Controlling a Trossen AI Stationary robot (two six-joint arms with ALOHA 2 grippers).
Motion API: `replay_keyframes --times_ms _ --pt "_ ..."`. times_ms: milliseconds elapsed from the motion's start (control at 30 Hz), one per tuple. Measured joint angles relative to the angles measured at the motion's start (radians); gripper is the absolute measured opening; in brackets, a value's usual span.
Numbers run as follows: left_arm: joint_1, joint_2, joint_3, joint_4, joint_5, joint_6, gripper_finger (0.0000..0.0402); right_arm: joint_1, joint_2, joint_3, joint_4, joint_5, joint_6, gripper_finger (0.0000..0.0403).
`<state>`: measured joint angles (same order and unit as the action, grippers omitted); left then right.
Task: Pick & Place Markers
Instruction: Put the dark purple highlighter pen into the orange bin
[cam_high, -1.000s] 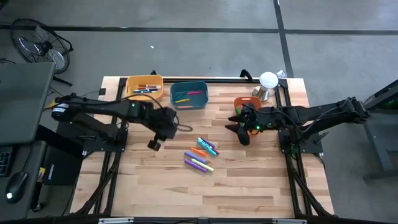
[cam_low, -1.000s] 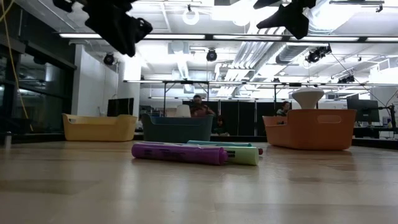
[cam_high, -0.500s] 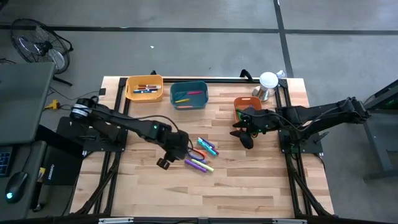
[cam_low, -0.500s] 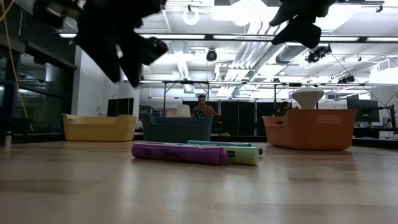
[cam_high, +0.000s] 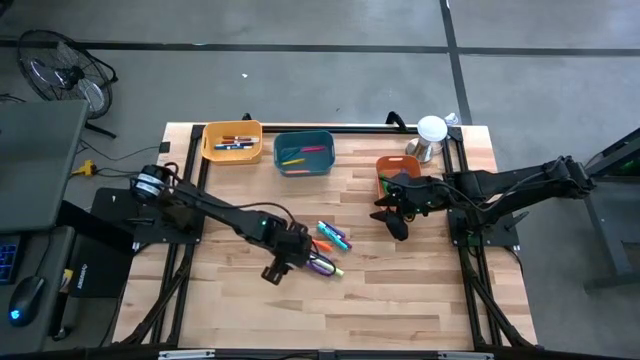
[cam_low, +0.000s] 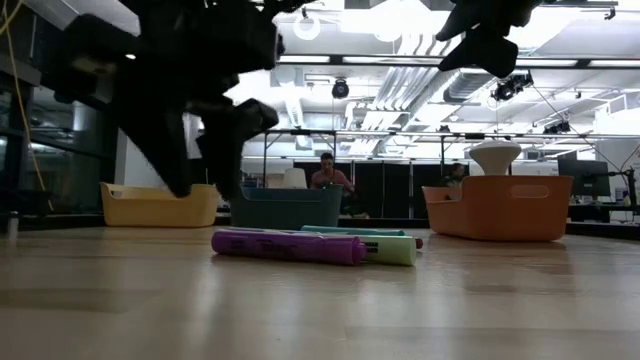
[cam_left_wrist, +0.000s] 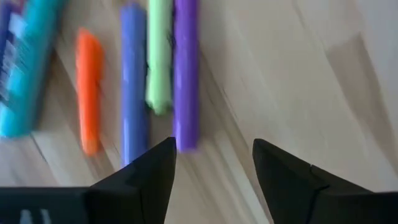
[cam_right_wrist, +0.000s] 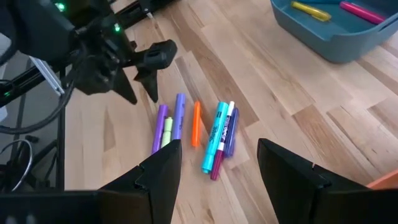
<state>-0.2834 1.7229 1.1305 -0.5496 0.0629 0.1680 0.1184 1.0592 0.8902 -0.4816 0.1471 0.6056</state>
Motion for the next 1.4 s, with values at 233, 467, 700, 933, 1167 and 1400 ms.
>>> replay_keyframes --times_ms 233,467,700,933,1167,1400 --pt "0.001 0.018 0.001 0.042 -0.042 0.001 0.0208 0.0 0.0 0.0 0.0 0.0 0.0 0.02" --pt "0.001 0.017 0.002 0.051 -0.056 0.037 0.0208 0.0 0.0 0.0 0.0 0.0 0.0 0.02" --pt "0.001 0.055 0.0 0.074 -0.074 0.04 0.0208 0.0 0.0 0.0 0.0 0.0 0.0 0.02" --pt "0.002 0.05 -0.001 0.084 -0.073 0.043 0.0208 0.0 0.0 0.0 0.0 0.0 0.0 0.02" --pt "0.002 0.054 0.001 0.081 -0.051 0.047 0.0208 0.0 0.0 0.0 0.0 0.0 0.0 0.02" --pt "0.002 0.113 0.006 0.094 -0.041 0.045 0.0208 0.0 0.0 -0.001 -0.001 -0.001 0.0 0.02"
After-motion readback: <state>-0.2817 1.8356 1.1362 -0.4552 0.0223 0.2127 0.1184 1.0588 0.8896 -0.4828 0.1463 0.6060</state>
